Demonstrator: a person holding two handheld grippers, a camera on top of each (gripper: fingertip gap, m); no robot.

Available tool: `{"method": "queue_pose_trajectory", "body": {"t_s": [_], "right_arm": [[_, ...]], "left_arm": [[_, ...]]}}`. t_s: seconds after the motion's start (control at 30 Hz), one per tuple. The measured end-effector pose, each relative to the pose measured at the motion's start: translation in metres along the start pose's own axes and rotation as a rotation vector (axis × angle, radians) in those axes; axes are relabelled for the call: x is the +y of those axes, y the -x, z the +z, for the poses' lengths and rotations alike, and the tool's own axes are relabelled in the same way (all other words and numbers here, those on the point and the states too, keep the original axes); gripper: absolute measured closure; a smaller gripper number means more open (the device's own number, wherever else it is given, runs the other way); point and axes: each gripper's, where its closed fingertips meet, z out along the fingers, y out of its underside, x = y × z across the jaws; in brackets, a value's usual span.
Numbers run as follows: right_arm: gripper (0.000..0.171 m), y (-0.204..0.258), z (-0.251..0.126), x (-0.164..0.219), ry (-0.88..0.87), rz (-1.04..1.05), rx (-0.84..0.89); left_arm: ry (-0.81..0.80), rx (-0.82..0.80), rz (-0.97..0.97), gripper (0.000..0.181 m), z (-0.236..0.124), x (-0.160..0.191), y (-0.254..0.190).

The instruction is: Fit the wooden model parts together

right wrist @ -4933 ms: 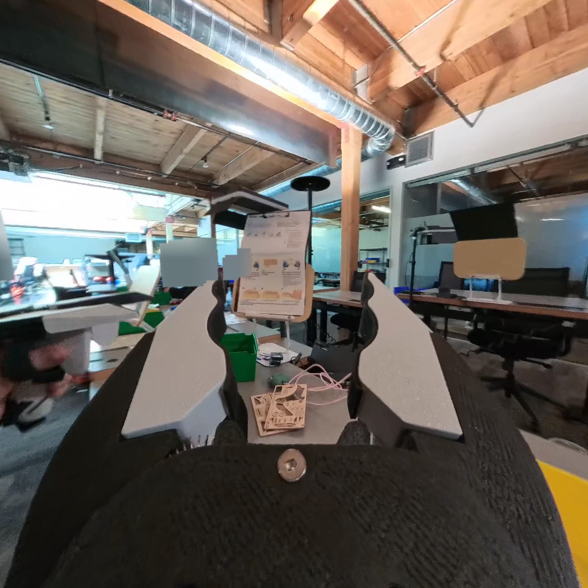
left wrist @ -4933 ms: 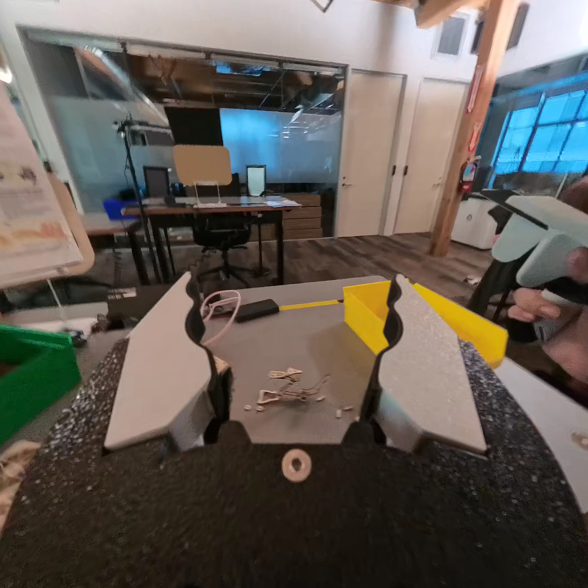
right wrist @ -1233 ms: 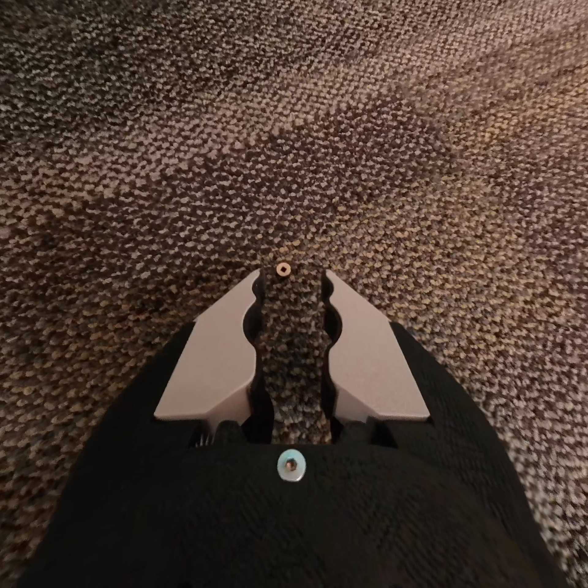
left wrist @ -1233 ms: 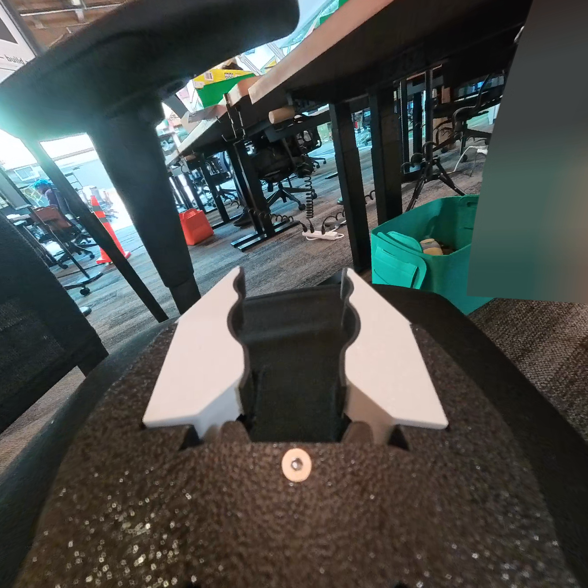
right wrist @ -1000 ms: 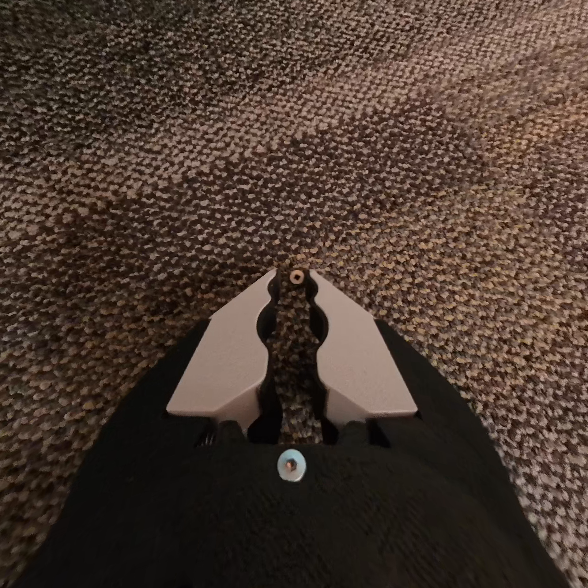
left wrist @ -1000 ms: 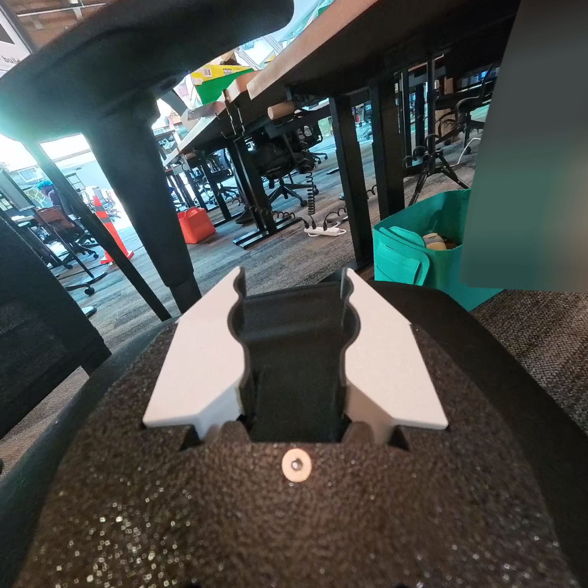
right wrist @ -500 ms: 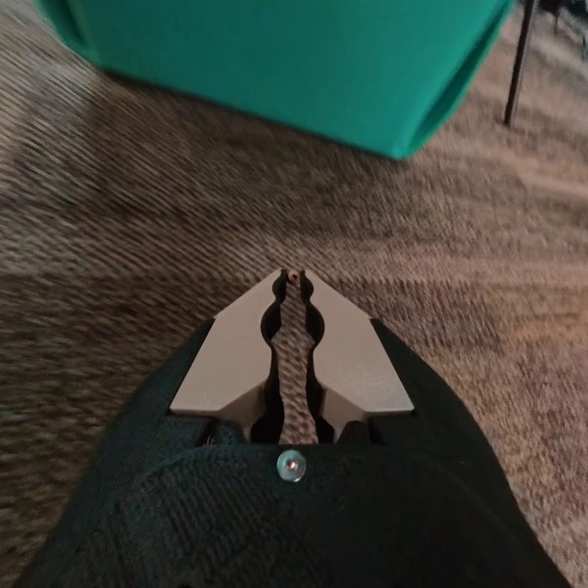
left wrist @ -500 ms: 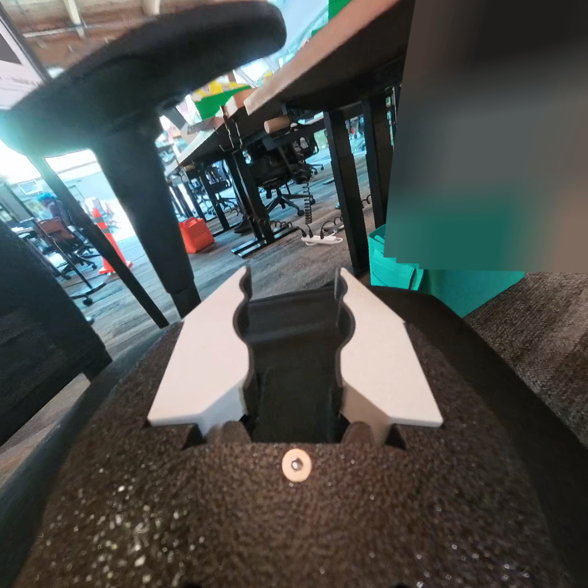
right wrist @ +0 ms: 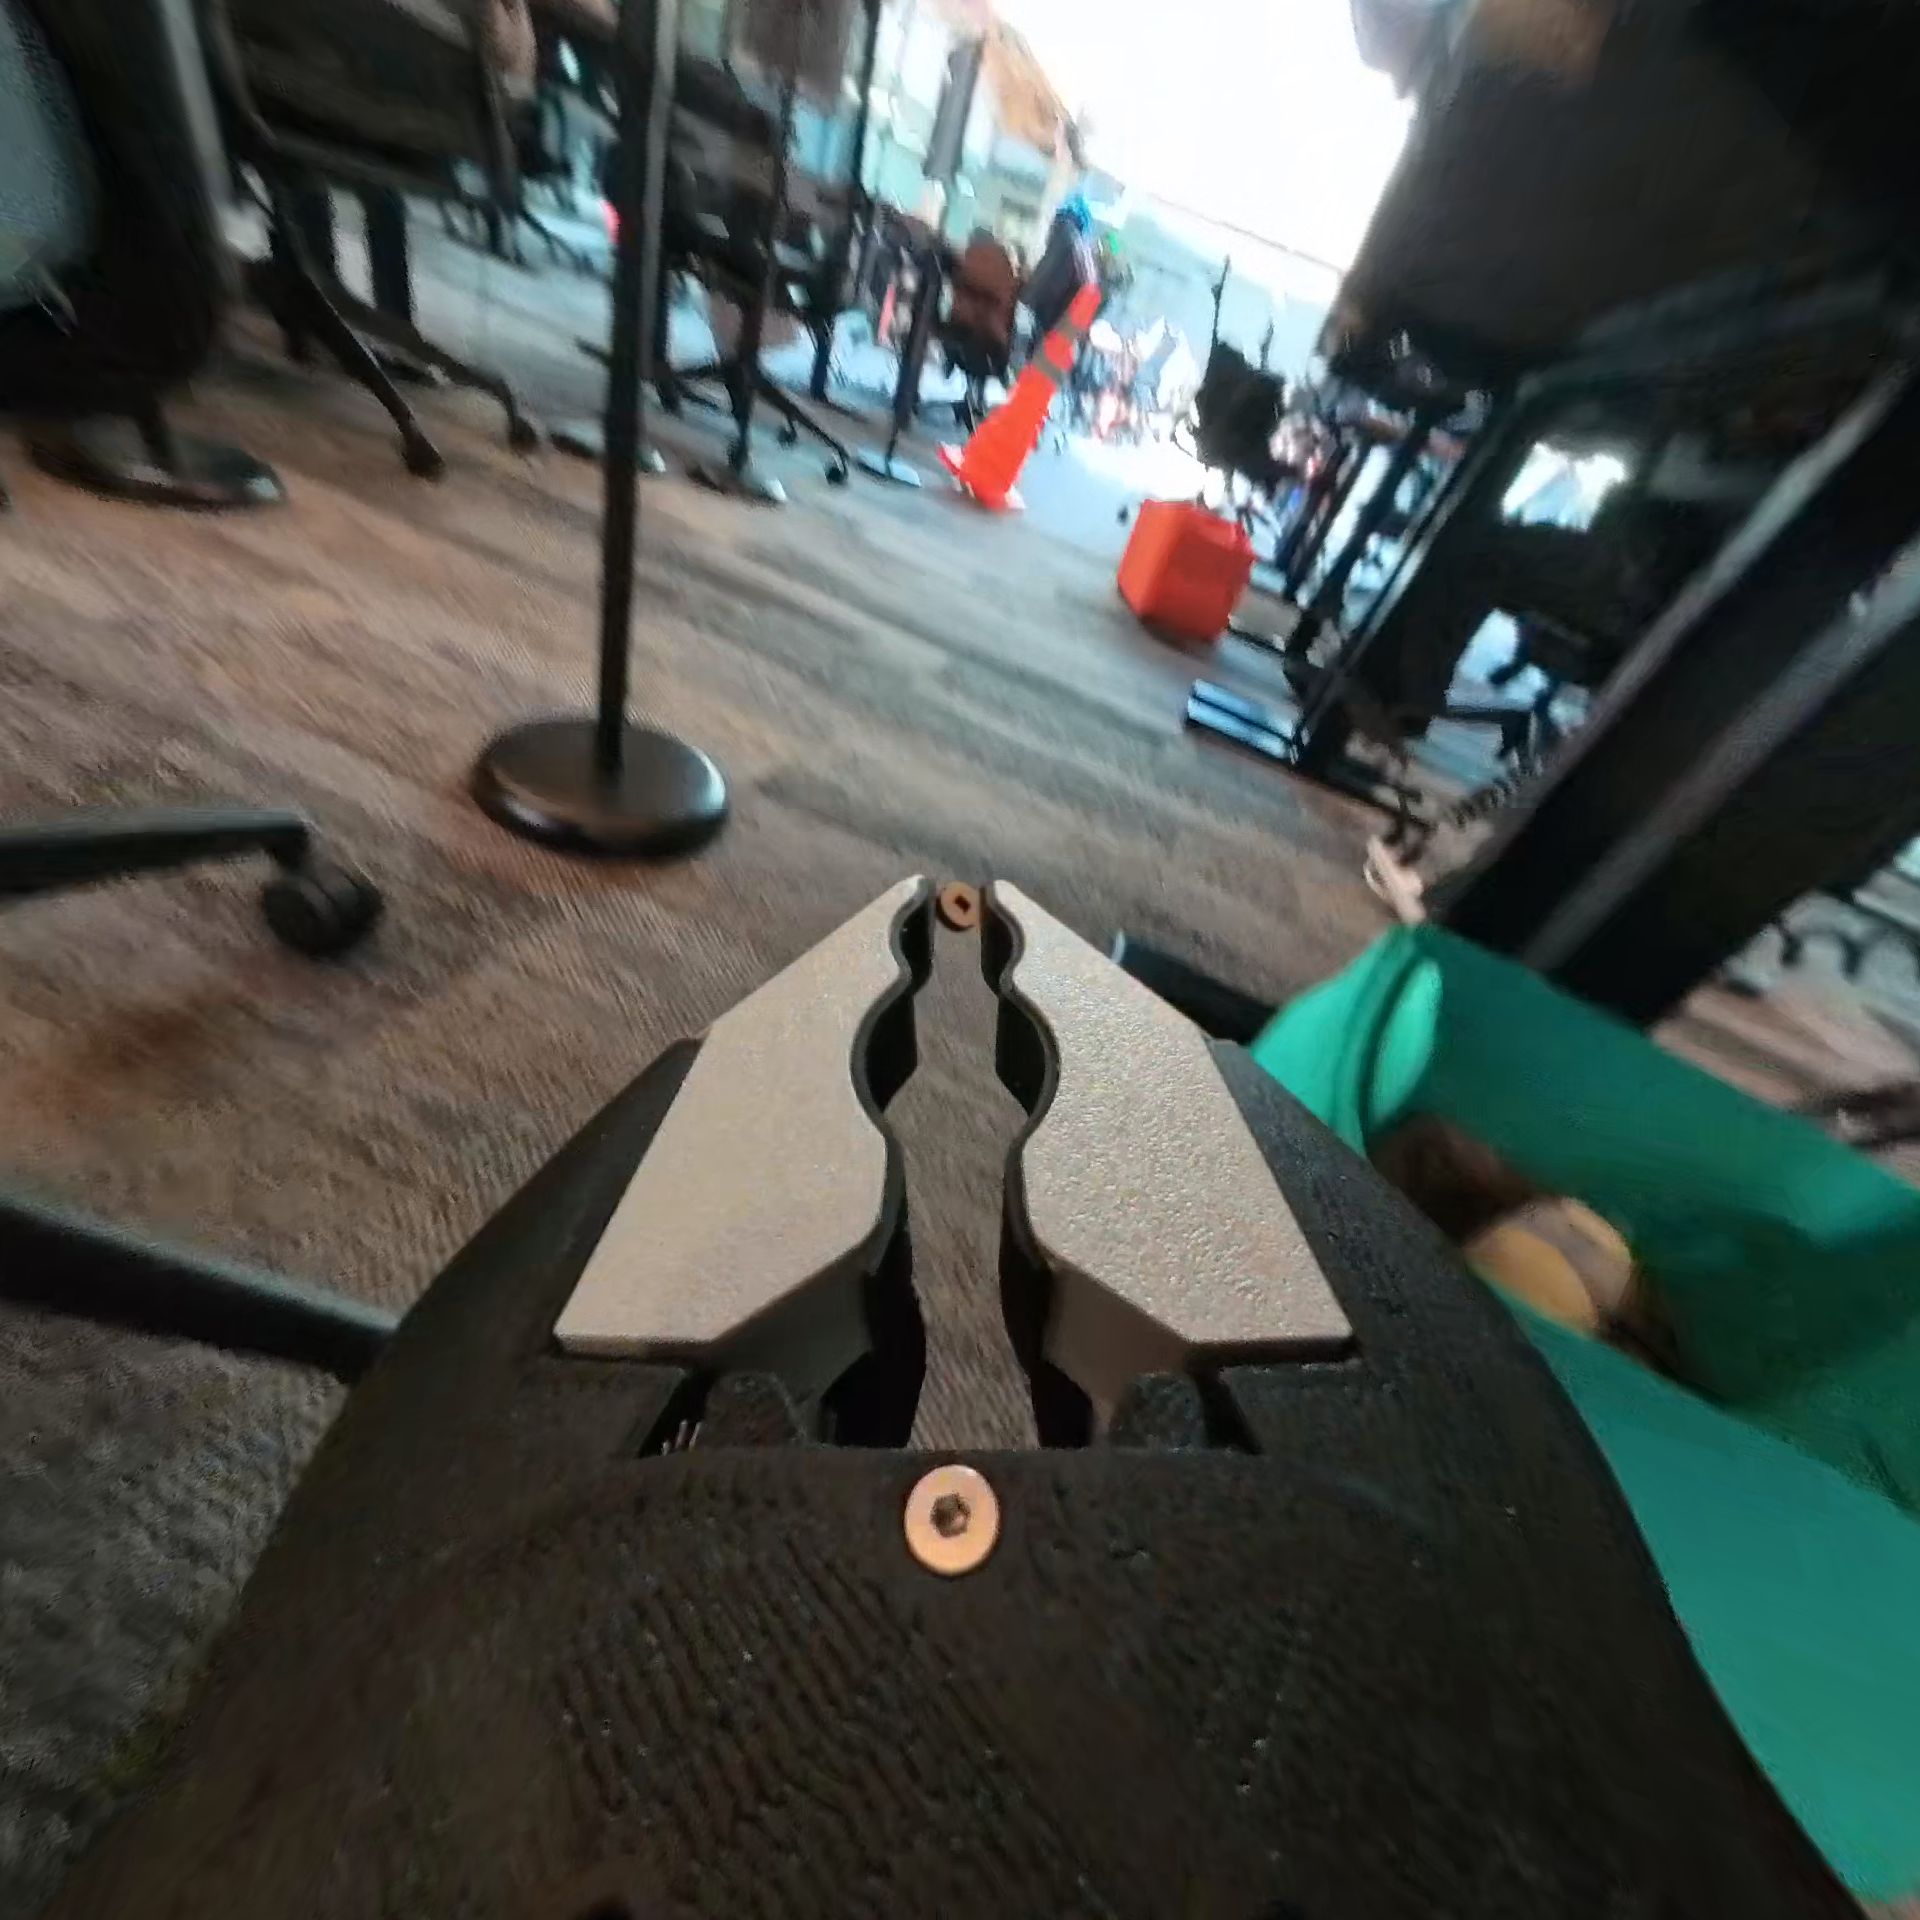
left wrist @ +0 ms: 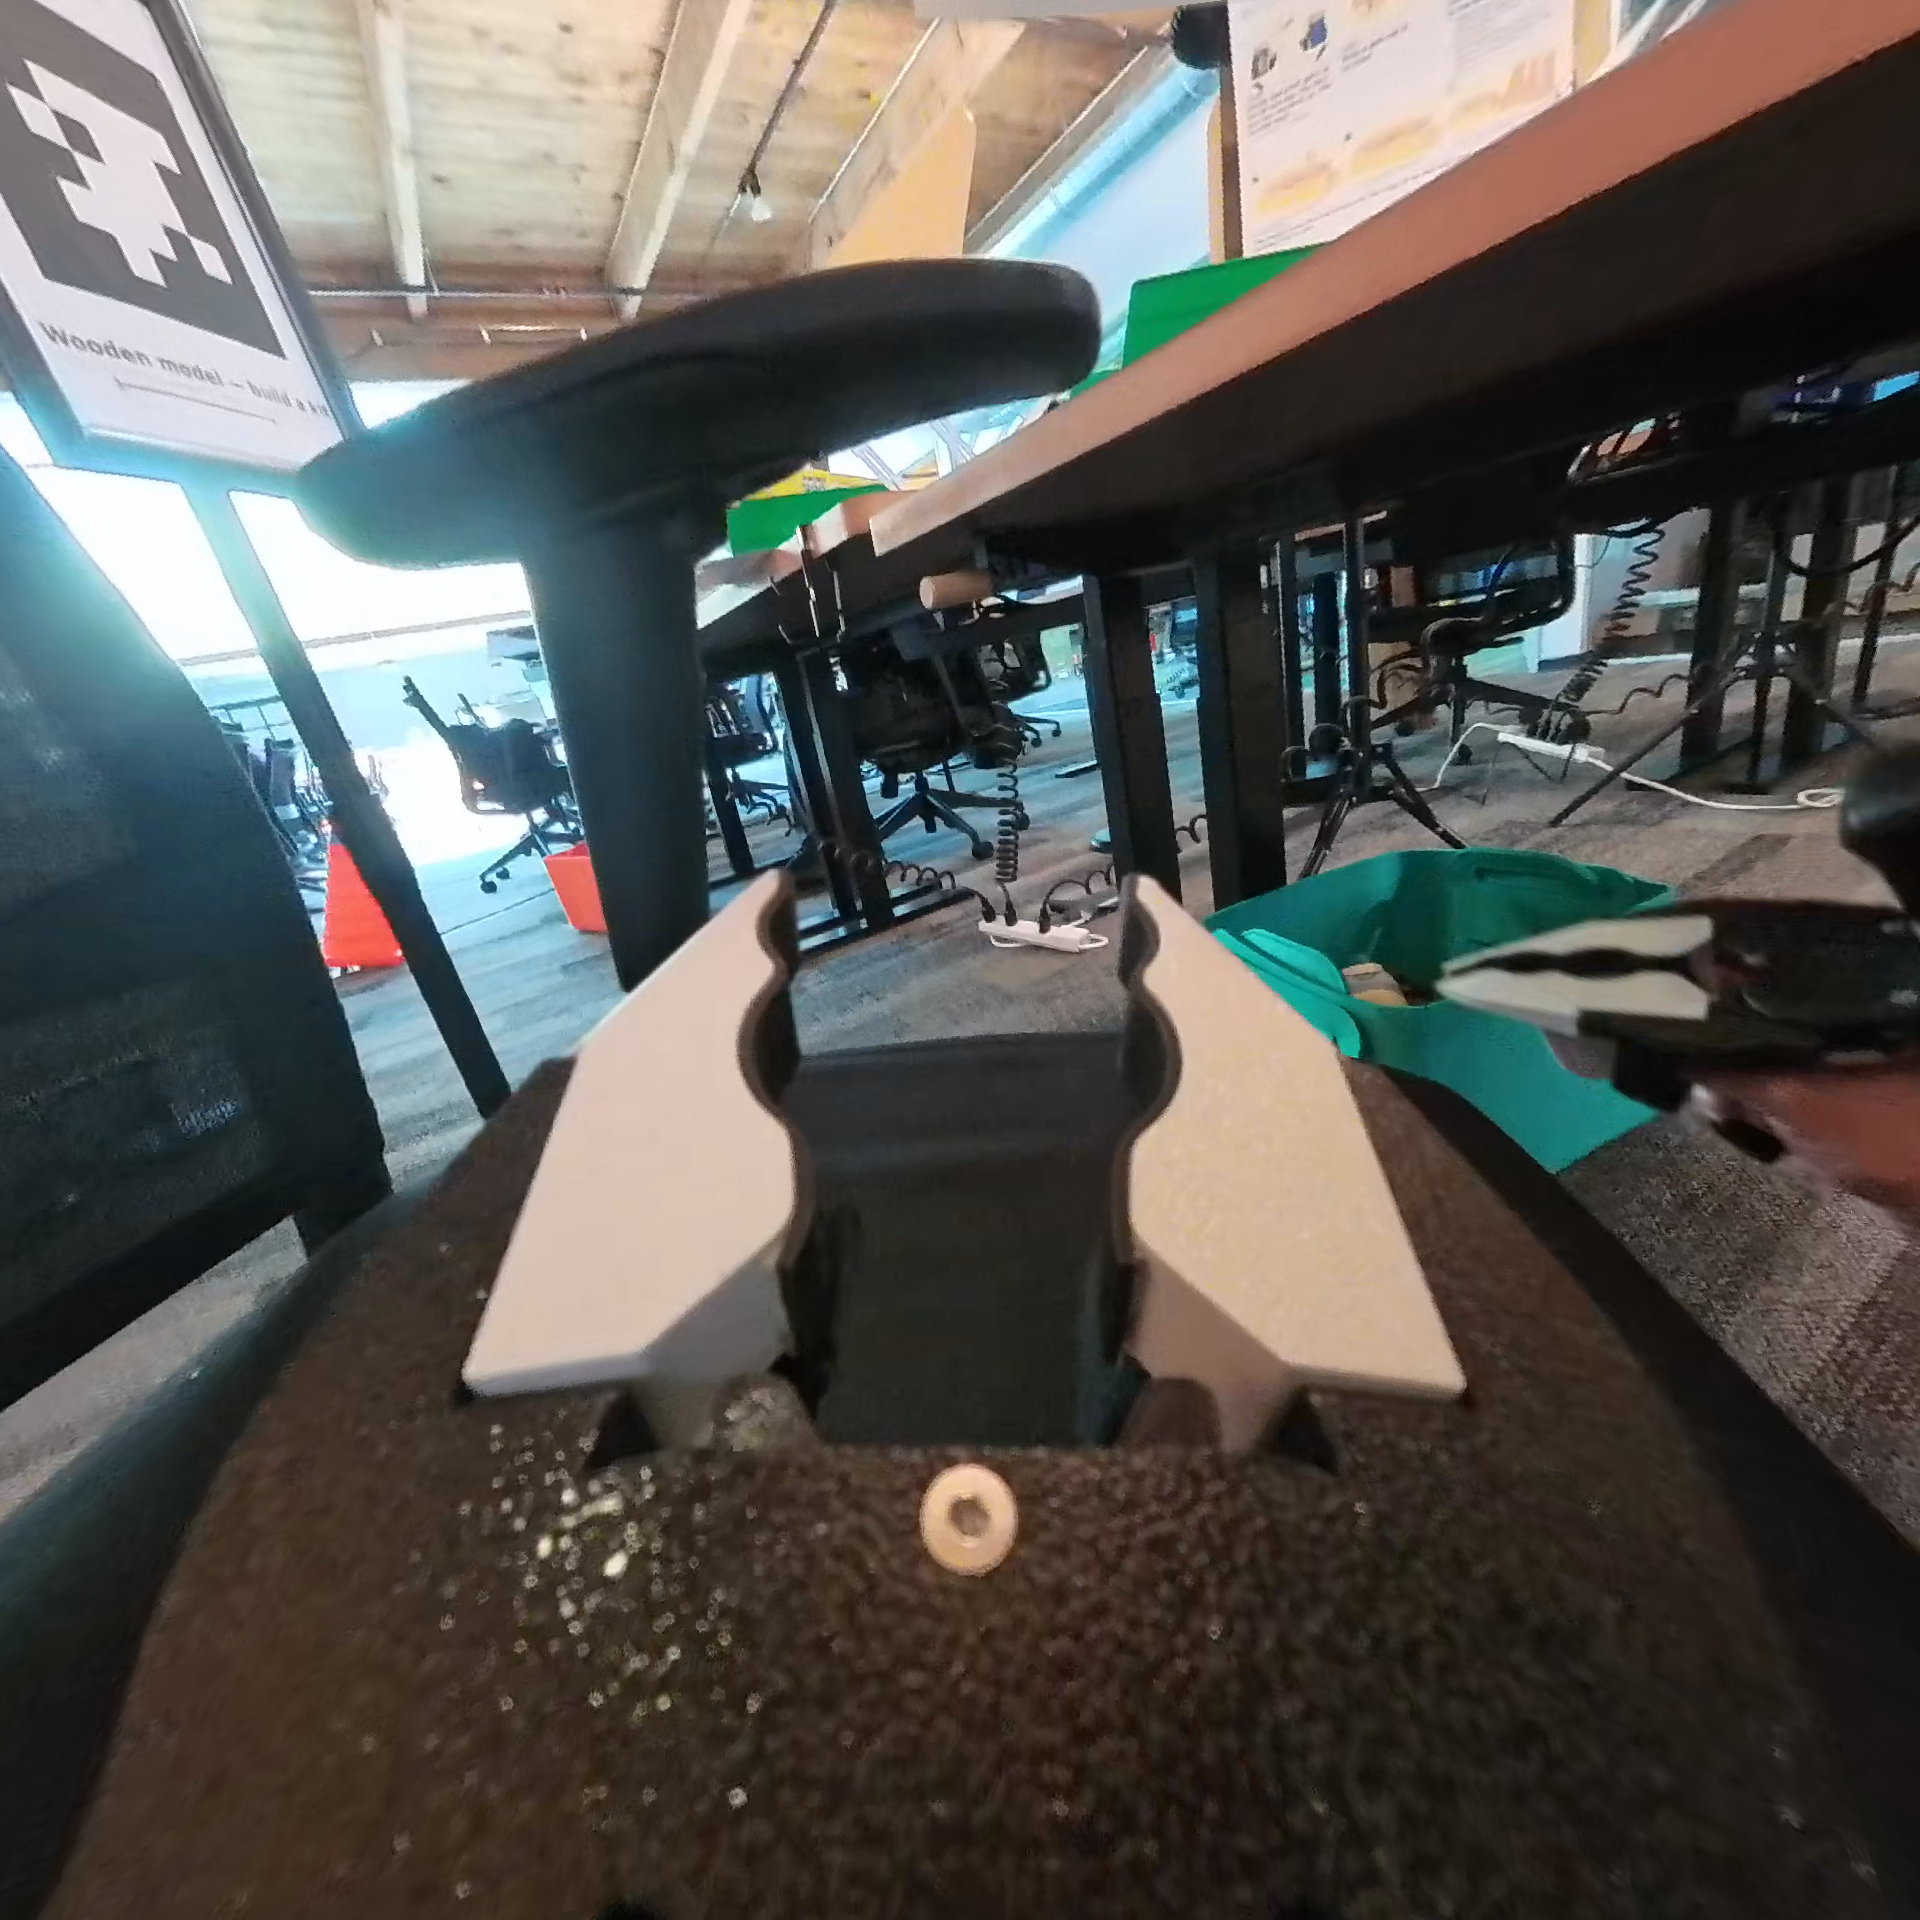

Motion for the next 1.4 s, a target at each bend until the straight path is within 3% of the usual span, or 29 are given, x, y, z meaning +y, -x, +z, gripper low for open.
{"method": "queue_pose_trajectory", "body": {"t_s": [0.2,0.37,0.6,0.77,0.83,0.87,0.97,1.13,1.27,1.4], "right_arm": [[0.164,0.079,0.005,-0.154,-0.118,0.031,-0.086],[0.164,0.097,-0.001,-0.260,-0.193,0.074,-0.095],[0.164,0.049,-0.032,-0.385,-0.252,0.157,0.005],[0.164,-0.016,-0.096,-0.432,-0.191,0.185,0.062],[0.164,-0.041,-0.124,-0.441,-0.148,0.172,0.077],[0.164,-0.054,-0.136,-0.444,-0.122,0.155,0.085],[0.164,-0.090,-0.167,-0.452,-0.005,0.041,0.129],[0.164,-0.134,-0.202,-0.440,0.198,-0.028,0.159],[0.164,-0.175,-0.216,-0.389,0.407,-0.034,0.199],[0.164,-0.204,-0.212,-0.333,0.576,0.022,0.182]], "left_arm": [[0.035,-0.045,-0.056,0.101,0.002,0.015,0.010],[0.174,-0.046,-0.043,0.070,0.013,0.040,0.007],[0.349,-0.030,-0.029,0.049,0.023,0.064,0.004],[0.581,0.000,-0.136,0.043,0.029,0.095,0.006],[0.737,0.025,-0.265,0.034,0.025,0.108,-0.001],[0.796,0.072,-0.375,0.038,0.018,0.107,-0.013],[0.843,0.073,-0.494,0.041,0.000,0.072,-0.032],[0.729,0.071,-0.580,0.041,-0.019,-0.051,-0.078],[0.631,0.151,-0.657,0.039,-0.023,-0.162,-0.111],[0.560,0.286,-0.616,0.037,-0.020,-0.248,-0.124]]}}
